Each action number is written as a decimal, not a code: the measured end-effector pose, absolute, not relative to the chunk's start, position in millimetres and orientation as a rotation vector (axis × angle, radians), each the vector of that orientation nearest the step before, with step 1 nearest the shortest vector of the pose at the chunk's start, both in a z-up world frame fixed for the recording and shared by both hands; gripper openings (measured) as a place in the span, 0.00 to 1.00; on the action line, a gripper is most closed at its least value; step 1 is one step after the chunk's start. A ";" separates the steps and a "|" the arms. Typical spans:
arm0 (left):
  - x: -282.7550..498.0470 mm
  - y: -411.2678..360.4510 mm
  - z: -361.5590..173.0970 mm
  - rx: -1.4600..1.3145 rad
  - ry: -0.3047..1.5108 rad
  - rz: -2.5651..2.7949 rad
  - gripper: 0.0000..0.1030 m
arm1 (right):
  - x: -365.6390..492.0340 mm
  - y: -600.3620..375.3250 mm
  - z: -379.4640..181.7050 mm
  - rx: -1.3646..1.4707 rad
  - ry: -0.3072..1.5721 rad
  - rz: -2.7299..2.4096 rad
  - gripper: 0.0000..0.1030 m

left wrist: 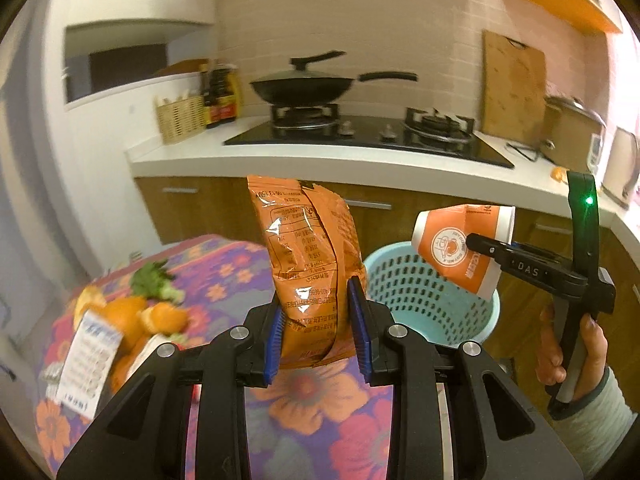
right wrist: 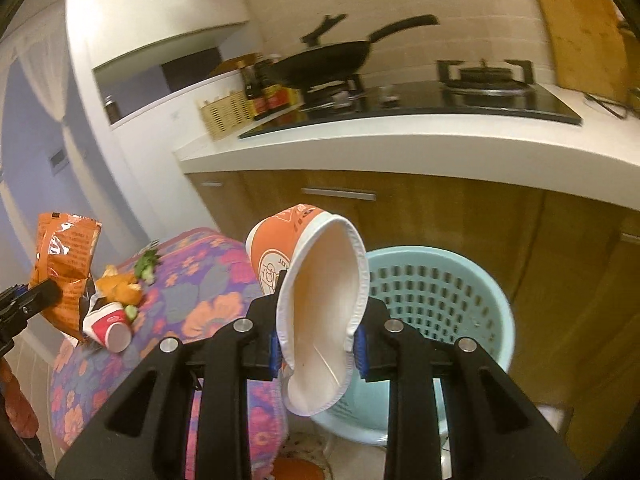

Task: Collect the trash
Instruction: 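Carry the snack bag and orange cup with both tools over the blue basket, then open the left tool dropping the bag while the right tool drops the cup, then return both tools to the table and grasp the blue milk carton with the left tool, then grasp the red-and-white paper cup with the right tool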

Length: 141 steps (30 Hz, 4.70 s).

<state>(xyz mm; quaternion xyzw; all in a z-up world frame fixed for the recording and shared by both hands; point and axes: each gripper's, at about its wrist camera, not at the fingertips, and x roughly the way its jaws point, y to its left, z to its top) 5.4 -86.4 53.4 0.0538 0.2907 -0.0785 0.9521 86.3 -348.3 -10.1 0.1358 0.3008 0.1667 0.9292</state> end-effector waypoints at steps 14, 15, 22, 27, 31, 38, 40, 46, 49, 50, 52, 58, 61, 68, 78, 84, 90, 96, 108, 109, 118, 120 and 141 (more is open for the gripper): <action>94.4 -173.4 2.2 0.153 0.788 -0.335 0.27 | 111.5 -391.8 -54.8 0.330 0.720 0.163 0.23; 100.3 -177.0 -2.5 0.143 0.807 -0.348 0.27 | 114.6 -393.4 -60.0 0.335 0.737 0.155 0.23; 147.7 -195.3 -47.2 0.098 0.963 -0.380 0.27 | 135.4 -396.9 -89.0 0.349 0.860 0.105 0.26; 165.3 -199.9 -72.7 0.053 1.038 -0.398 0.27 | 143.3 -397.5 -106.7 0.353 0.938 0.091 0.31; 167.8 -204.0 -79.1 0.067 1.056 -0.392 0.29 | 144.0 -396.6 -113.1 0.347 0.960 0.086 0.35; 164.3 -211.8 -78.0 0.094 1.038 -0.394 0.43 | 138.6 -394.0 -105.6 0.327 0.951 0.091 0.45; 160.6 -213.6 -76.6 0.109 1.028 -0.389 0.43 | 137.3 -395.5 -102.9 0.329 0.946 0.088 0.45; 139.3 -196.5 -54.0 0.095 0.960 -0.390 0.43 | 128.3 -393.5 -82.8 0.318 0.894 0.091 0.45; 127.2 -183.5 -38.5 0.075 0.914 -0.388 0.43 | 121.8 -383.8 -67.9 0.300 0.857 0.110 0.45; 121.1 -177.6 -31.1 0.071 0.892 -0.379 0.43 | 119.5 -379.2 -62.2 0.293 0.843 0.119 0.45; 111.4 -168.5 -19.7 0.064 0.855 -0.365 0.43 | 113.9 -367.6 -49.2 0.274 0.809 0.147 0.45; 72.4 -124.2 20.4 0.015 0.728 -0.311 0.49 | 93.2 -320.5 -9.7 0.204 0.713 0.260 0.45; 49.9 -91.8 38.9 -0.013 0.675 -0.255 0.51 | 82.2 -287.3 5.4 0.161 0.675 0.328 0.45; 6.6 -8.3 60.6 -0.090 0.600 -0.111 0.55 | 60.9 -198.8 20.9 0.077 0.625 0.502 0.45; -69.9 127.2 32.5 -0.193 0.550 0.168 0.69 | 37.8 -90.2 1.8 -0.039 0.601 0.689 0.45; -72.3 194.7 3.6 -0.304 0.615 0.224 0.69 | 33.1 -41.2 -7.0 -0.115 0.610 0.739 0.45; -43.0 218.6 -21.9 -0.366 0.685 0.192 0.69 | 28.8 -6.9 -12.4 -0.187 0.598 0.776 0.45; -21.4 234.9 -41.4 -0.399 0.730 0.160 0.74 | 30.7 5.7 -27.2 -0.228 0.621 0.765 0.45; -17.0 233.1 -47.1 -0.510 0.624 -0.017 0.69 | 35.6 -1.3 -29.1 -0.186 0.650 0.815 0.62; -17.0 232.1 -46.9 -0.512 0.624 -0.025 0.69 | 36.7 -3.1 -29.0 -0.175 0.655 0.818 0.65; -13.5 203.0 -46.2 -0.357 0.655 0.013 0.64 | 24.1 -10.8 -20.8 -0.194 0.570 0.773 0.72; -10.9 200.4 -45.6 -0.345 0.661 0.022 0.52 | 18.6 -4.6 -21.1 -0.235 0.552 0.772 0.72; -21.1 183.1 -45.0 -0.303 0.609 0.041 0.42 | 26.5 6.7 -30.6 -0.299 0.616 0.663 0.33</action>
